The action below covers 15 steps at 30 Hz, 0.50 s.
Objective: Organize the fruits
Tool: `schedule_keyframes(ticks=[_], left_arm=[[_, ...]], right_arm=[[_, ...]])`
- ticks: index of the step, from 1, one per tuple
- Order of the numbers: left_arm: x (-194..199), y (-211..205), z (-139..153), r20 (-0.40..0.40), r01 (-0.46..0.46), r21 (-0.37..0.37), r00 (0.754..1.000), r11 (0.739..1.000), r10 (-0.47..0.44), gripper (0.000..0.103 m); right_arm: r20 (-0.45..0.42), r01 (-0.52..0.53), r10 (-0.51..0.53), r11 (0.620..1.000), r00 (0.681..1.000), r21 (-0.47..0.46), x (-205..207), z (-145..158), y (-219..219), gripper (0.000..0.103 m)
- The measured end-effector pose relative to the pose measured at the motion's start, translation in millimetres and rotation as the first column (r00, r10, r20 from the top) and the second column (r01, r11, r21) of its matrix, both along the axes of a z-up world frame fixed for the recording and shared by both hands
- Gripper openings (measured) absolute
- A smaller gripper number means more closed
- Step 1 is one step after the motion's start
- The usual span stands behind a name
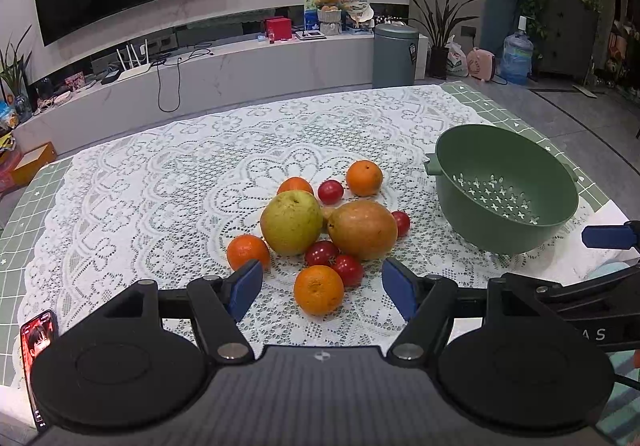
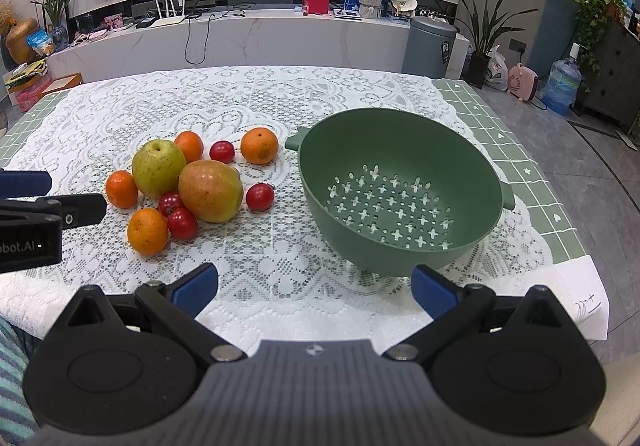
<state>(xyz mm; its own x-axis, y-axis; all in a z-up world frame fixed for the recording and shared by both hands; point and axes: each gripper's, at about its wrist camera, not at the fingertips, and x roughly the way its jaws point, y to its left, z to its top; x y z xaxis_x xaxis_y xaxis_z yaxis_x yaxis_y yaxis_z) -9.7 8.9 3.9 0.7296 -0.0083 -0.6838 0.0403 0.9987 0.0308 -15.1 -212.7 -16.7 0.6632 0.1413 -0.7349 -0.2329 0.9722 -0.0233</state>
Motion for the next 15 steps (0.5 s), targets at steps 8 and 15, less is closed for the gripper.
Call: schedule_keyframes(ticks=[8,15], left_arm=[[-0.9,3.1,2.4,-0.005,-0.002,-0.006,1.0,1.0,0.002,0.081],[1.0,7.7,1.0,0.002,0.025,-0.024,1.0,0.999,-0.025,0.081]], right_arm=[[-0.015,-0.007,0.007,1.0,1.0,0.013,1.6,-1.4,0.4,0.099],[0.037,-0.066,0.063,0.995,0.997,0.077,0.8,-0.6,2.8,0.099]])
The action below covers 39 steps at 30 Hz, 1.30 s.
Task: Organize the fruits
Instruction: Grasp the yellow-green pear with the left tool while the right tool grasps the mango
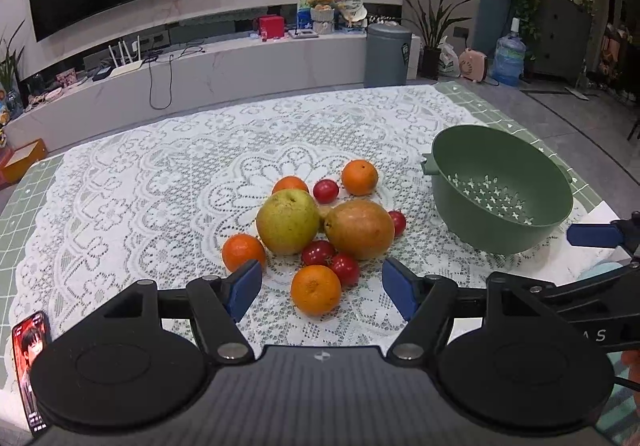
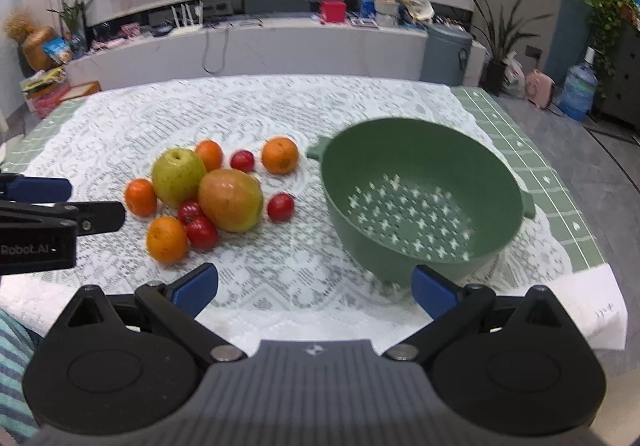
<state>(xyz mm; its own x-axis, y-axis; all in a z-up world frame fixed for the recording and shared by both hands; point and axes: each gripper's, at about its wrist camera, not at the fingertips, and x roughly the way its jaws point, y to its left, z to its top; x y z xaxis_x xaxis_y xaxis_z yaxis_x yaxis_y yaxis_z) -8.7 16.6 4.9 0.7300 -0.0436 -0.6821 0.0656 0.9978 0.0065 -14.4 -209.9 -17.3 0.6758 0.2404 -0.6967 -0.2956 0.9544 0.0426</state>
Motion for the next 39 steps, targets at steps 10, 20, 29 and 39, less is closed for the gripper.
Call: schedule_keyframes(ticks=[10,20,29,39], left_arm=[[6,14,-6,-0.015,-0.011,-0.07,1.0,0.997,0.01,0.072],[21,25,-16,-0.034,-0.024,-0.088,0.999,0.996,0.021,0.061],[42,36,-27,-0.012,-0.05,-0.1,0.999,0.994,0.049,0.062],[75,41,-47,-0.071,0.036,-0.083,0.997,0.996,-0.042,0.074]], right_arm=[[0.023,-0.105,0.104,0.991,0.994,0.078,8,-5,9,0.099],[0.105,-0.216,0.211,0.975,0.972,0.04,24,-13,30,0.082],[0.067,-0.278,0.276,0.96,0.959,0.018,55,-31,49,0.075],[-0.003,-0.309,0.309,0.951,0.951,0.003,91,-46,74,0.07]])
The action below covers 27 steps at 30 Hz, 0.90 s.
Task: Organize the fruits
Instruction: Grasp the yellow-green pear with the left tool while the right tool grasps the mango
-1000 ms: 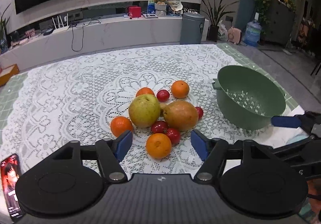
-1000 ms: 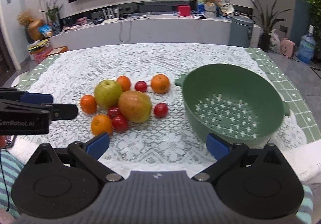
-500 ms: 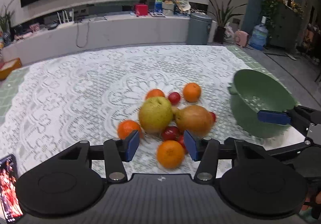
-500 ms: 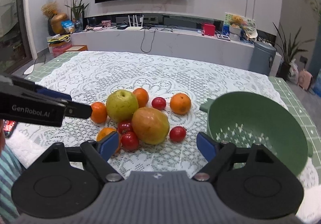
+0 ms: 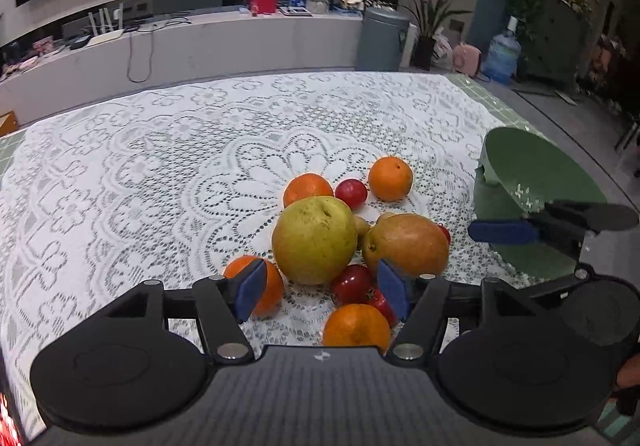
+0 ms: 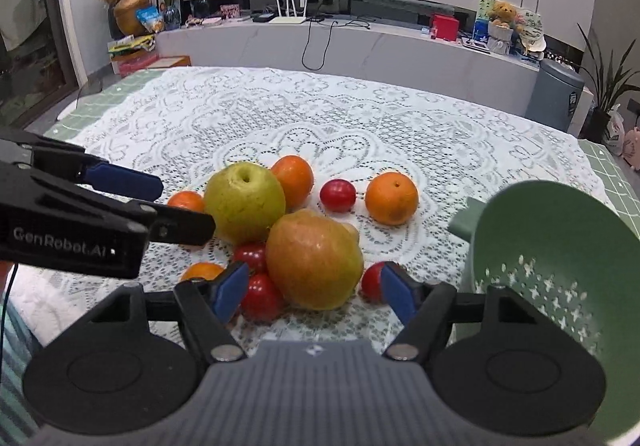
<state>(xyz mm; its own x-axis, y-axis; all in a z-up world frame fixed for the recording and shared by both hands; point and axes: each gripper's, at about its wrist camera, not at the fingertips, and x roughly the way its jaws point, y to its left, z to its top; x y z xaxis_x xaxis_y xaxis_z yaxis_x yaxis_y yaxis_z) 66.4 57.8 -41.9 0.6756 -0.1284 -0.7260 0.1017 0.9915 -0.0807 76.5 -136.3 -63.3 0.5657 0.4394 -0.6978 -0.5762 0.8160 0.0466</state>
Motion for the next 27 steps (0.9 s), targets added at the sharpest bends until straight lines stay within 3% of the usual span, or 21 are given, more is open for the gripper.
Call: schedule_keyframes(ticks=[4,11,14,27], left_arm=[[10,1,-6,-0.01,0.04,0.026,0.999,0.999,-0.039,0.074],[28,4,-16,-0.032,0.064,0.006,0.997,0.998,-0.064,0.074],[33,5,-18,-0.034,0.074,-0.002,0.997,0.997,-0.074,0.074],[51,6,-31,-0.058,0.068,-0.026,0.996,0.997,-0.069,0.076]], right_arm=[[0.005,-0.011,0.011,1.0,1.0,-0.024,8,-4,5,0.068],[0.038,-0.038,0.041,0.997,0.998,-0.068,15,-9,16,0.068],[0.015,-0.05,0.051,0.997,0.999,-0.057,19,-11,18,0.062],[-0.039,-0.023,0.022,0.999,0.999,-0.026,28,-21,20,0.064]])
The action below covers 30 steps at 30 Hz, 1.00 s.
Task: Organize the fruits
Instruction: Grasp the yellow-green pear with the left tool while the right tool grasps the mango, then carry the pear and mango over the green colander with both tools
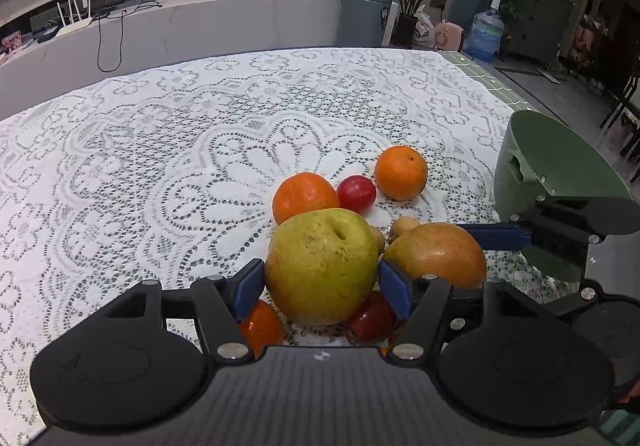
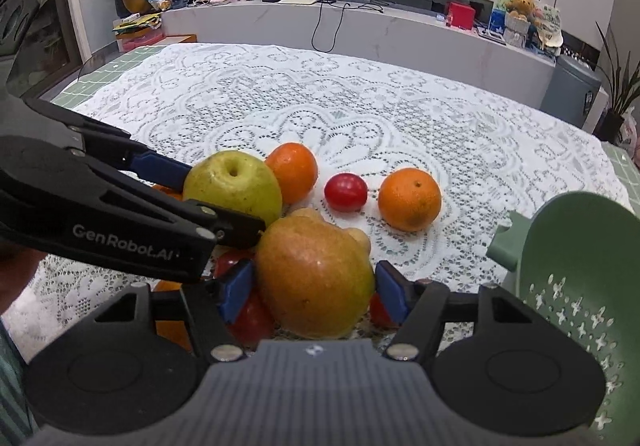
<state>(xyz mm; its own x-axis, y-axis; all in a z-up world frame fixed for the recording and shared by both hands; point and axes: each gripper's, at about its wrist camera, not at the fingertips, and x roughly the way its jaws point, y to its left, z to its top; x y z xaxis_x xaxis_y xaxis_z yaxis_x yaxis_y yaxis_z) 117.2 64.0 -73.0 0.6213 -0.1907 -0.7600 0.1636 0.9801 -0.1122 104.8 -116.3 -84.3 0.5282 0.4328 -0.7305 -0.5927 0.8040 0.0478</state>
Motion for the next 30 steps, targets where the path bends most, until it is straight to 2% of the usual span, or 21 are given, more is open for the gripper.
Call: schedule_keyframes(ticks=[9,11,21,30], left_arm=[[1,6,-3,0.011,-0.017,-0.047,1.0,0.999,0.017,0.076],[0,6,-4,0.016,-0.017,-0.063,1.0,0.998,0.018,0.072],[-4,-1,-1,0.042,-0.056,-0.041,0.997,0.998,0.057,0.071],[-12,-2,12,0.075,-0.099,-0.043,0.992,0.994,0.102,0.071]], right_arm=[[-0.01,0.029,-0.029,0.999,1.0,0.025,3,-1,-2,0.064],[-0.006,0.03,-0.029,0.999,1.0,0.024,2,-1,-3,0.063],[0.049,0.022,-0.022,1.0,0.999,-0.004,-2,1,-2,0.063],[0.124,0.019,-0.018,1.0,0.992,-0.009,-10,18,-3,0.063]])
